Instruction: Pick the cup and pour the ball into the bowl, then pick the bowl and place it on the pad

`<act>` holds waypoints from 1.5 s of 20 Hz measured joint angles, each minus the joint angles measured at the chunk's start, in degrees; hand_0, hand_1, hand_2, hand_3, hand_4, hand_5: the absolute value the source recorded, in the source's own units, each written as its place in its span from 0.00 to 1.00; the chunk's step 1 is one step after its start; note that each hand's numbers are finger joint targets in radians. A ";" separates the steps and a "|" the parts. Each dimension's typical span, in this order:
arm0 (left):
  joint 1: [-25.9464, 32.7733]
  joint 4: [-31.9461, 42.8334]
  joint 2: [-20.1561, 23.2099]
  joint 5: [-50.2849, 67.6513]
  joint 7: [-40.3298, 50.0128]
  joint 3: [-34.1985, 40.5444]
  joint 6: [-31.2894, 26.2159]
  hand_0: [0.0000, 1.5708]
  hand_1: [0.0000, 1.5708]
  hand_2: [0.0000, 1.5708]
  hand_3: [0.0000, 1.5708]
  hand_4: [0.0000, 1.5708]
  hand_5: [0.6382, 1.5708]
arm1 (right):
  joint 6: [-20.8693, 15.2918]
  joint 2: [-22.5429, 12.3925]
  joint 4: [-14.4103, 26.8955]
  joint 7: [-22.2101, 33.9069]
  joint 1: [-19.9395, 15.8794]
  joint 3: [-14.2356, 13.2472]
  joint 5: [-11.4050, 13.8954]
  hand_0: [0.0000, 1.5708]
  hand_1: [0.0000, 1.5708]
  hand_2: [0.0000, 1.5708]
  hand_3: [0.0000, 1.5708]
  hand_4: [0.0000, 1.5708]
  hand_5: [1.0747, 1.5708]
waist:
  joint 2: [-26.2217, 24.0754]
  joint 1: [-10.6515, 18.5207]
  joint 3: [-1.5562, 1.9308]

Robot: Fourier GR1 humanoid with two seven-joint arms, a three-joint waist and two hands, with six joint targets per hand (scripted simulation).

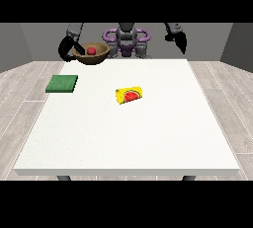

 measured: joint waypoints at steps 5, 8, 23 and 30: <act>-1.32 -0.49 0.55 0.68 -1.51 0.93 -0.38 0.00 0.00 0.00 0.00 0.67 0.85 | 2.80 -4.00 -3.25 0.53 -0.14 -3.18 -2.05 1.00 1.00 1.00 0.46 0.49 1.00 | 3.96 0.01 0.09; -1.92 -0.95 1.19 1.62 -3.37 1.51 -1.78 0.00 0.00 0.00 0.00 0.77 0.90 | 4.17 -7.00 -3.22 -0.47 -1.03 -5.59 -3.13 1.00 1.00 1.00 0.30 0.53 1.00 | 7.05 1.45 0.11; -7.13 4.80 23.97 17.80 -6.74 20.41 -20.67 0.00 0.00 0.00 0.00 0.77 0.99 | 6.93 -16.13 0.41 -13.43 0.19 -14.96 -7.72 1.00 1.00 1.00 0.00 0.48 0.99 | 18.59 5.70 0.14; -6.71 8.39 28.12 19.63 -9.97 23.29 -24.72 0.00 0.00 0.00 0.00 0.75 0.98 | 4.99 -19.62 3.76 -13.69 -1.17 -18.23 -8.64 0.69 0.69 0.78 0.74 0.00 0.90 | 21.48 6.10 0.15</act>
